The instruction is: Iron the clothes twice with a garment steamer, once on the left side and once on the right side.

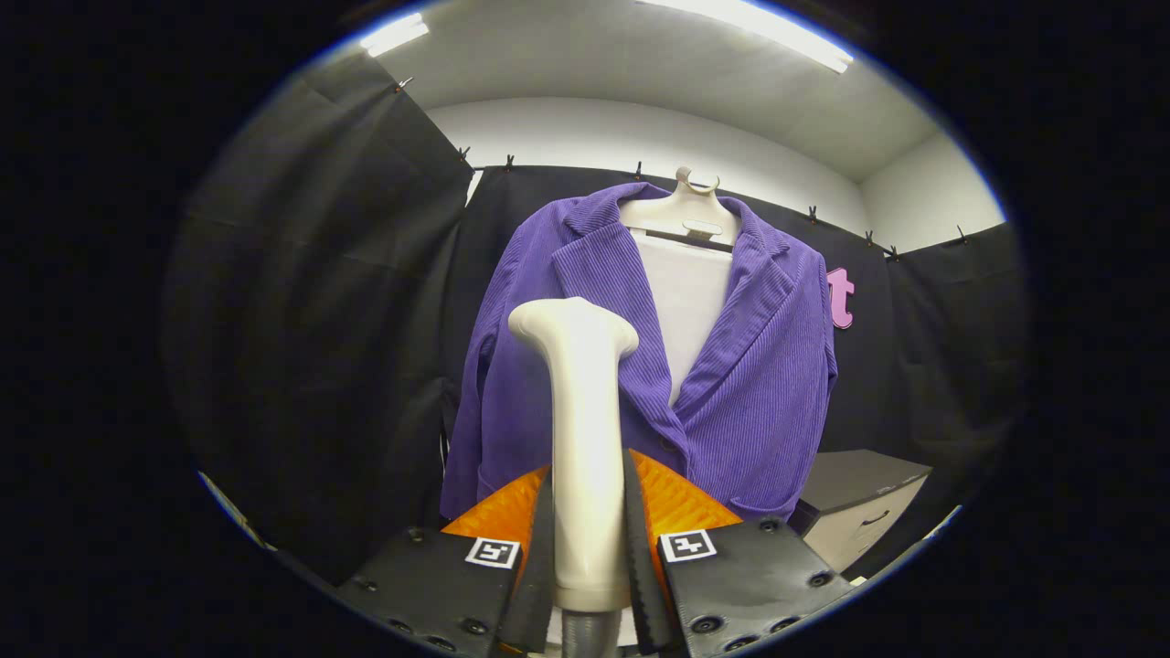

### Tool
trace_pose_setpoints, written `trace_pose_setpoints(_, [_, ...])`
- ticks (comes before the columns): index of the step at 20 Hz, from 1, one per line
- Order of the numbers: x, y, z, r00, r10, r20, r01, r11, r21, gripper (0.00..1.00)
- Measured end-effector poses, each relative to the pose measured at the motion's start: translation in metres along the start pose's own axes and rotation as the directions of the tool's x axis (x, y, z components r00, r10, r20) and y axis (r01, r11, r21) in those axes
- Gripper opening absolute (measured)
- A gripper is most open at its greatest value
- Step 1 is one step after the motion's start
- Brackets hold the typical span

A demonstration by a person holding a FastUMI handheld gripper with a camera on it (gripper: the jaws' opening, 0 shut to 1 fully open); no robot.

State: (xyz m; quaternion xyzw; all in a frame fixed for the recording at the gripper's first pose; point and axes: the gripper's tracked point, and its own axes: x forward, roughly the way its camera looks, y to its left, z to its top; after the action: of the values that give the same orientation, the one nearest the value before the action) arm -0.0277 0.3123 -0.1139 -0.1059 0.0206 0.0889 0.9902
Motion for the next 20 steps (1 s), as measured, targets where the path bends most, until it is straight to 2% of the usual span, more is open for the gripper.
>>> trace_pose_setpoints(11, [-0.017,0.008,-0.054,0.999,0.012,-0.053,-0.013,1.0,-0.027,0.43])
trace_pose_setpoints(20, [-0.034,0.023,-0.114,0.987,0.036,-0.156,-0.039,0.999,-0.015,0.43])
